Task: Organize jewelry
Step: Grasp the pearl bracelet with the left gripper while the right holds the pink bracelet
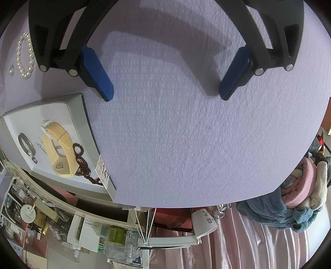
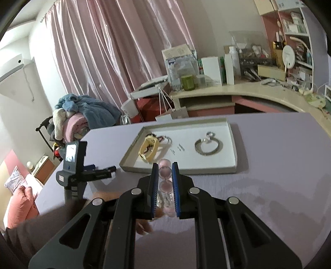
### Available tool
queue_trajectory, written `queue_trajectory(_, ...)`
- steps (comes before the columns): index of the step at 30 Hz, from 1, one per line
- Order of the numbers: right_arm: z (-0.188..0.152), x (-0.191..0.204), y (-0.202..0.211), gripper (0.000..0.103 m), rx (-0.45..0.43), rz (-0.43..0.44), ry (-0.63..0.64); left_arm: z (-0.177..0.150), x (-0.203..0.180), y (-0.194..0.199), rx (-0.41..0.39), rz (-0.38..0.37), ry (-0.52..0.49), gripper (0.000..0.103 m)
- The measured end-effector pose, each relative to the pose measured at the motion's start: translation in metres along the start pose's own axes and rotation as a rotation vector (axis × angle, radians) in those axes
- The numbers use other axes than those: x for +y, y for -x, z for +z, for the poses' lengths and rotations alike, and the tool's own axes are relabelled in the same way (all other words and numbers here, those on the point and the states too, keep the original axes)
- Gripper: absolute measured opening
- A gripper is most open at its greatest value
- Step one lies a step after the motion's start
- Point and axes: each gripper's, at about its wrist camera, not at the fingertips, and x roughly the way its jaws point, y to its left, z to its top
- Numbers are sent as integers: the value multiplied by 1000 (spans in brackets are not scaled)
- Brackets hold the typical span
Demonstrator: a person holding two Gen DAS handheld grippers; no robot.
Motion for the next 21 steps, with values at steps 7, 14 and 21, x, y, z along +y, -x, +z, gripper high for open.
queue_trajectory(7, -11, -7, -8, 14, 30, 2, -36, 0, 0, 0, 0, 0, 0, 101)
queue_trajectory(14, -12, -12, -4, 14, 22, -23, -32, 0, 0, 0, 0, 0, 0, 101)
queue_trajectory(21, -8, -26, 1, 14, 5, -74, -32, 0, 0, 0, 0, 1, 1, 101)
